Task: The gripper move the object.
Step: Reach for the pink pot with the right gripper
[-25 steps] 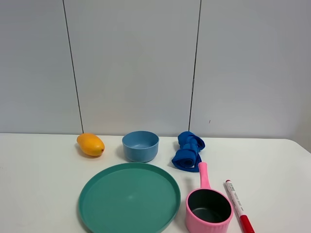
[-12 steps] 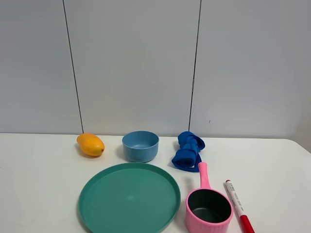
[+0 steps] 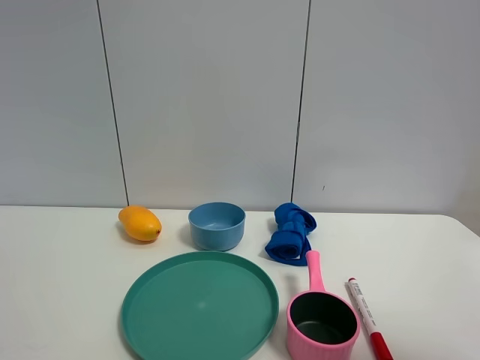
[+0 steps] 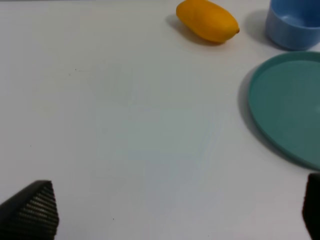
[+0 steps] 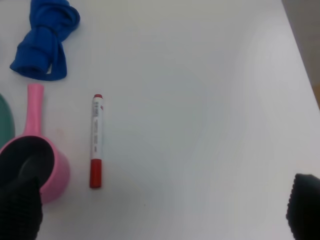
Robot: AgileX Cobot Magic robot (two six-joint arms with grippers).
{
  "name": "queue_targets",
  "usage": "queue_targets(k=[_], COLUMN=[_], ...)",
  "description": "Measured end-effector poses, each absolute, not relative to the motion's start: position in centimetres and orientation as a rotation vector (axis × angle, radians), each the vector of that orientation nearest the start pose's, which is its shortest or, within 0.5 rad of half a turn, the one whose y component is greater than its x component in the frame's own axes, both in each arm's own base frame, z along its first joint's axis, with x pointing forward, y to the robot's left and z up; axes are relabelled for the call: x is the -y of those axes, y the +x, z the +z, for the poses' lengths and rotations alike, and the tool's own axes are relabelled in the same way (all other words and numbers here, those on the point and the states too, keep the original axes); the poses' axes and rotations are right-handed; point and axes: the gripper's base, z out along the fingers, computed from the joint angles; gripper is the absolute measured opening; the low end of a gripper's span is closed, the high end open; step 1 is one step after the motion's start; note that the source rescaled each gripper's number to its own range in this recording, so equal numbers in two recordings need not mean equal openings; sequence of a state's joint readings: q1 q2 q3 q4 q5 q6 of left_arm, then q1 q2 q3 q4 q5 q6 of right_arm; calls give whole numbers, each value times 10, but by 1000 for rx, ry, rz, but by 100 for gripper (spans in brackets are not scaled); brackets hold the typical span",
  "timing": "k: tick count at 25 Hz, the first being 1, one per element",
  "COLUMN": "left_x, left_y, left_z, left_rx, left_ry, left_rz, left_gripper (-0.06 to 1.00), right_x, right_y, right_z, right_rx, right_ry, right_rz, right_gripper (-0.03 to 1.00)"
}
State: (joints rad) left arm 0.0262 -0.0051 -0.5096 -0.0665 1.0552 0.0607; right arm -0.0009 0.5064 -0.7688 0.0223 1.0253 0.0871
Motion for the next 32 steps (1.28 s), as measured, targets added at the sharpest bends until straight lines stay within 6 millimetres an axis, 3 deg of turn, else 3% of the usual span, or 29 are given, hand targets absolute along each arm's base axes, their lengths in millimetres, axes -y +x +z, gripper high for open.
queue_targets(k=[16, 26, 32], left_x=[5, 5, 5], left_y=[-7, -7, -7], left_z=[280, 280, 280], left_rx=[-2022, -2022, -2022], left_ry=[38, 38, 38], left_rz=[-24, -24, -24], left_gripper=[100, 100, 100], right_x=[-15, -69, -72], right_y=[183, 215, 228], right_z=[308, 282, 266], right_rx=[-2391, -2418, -2469], right_ry=[148, -36, 94], right_rz=[239, 366, 354], right_gripper=[100, 100, 100])
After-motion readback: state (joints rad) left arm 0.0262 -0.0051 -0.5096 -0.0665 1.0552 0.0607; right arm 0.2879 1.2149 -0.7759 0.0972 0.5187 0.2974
